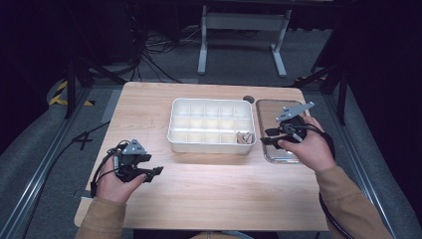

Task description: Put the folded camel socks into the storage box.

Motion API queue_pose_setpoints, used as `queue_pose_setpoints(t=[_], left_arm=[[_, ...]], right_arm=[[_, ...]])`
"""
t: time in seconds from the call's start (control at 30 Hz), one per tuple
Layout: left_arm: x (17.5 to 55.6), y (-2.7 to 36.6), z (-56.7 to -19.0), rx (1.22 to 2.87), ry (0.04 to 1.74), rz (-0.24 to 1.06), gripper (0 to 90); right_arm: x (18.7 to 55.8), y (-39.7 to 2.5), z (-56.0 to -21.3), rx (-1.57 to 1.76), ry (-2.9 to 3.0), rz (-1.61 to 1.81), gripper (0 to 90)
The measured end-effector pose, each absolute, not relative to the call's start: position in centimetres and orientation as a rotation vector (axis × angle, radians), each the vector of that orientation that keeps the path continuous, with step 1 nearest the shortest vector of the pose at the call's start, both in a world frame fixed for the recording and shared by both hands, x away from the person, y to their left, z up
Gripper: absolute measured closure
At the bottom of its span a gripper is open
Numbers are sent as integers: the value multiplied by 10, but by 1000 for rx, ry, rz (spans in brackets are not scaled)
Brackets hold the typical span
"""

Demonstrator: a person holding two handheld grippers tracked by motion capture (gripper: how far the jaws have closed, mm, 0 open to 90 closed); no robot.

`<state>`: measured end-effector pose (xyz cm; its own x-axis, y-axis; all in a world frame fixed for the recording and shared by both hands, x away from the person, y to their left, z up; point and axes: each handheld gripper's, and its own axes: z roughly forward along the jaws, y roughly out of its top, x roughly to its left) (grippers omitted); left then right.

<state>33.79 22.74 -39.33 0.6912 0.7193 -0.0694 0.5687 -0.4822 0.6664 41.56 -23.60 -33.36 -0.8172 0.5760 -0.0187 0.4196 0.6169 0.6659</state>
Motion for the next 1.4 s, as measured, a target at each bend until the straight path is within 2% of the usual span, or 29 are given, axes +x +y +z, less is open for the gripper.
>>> queue_pose_setpoints(t=[0.47,0.9,1.1,1.4], left_arm=[[334,238,-396,2202,1015,288,391],[334,237,-399,2223,1019,299,395],[337,239,-407,2275,1044,316,391],[341,241,-415,2294,1076,273,388]], right_arm=[[374,-290,-355,949,2478,1048,574],[357,-304,-386,1042,2441,999,546],[358,-305,-412,1083,2482,939,525],[357,-302,-449,1096,2533,857,505]])
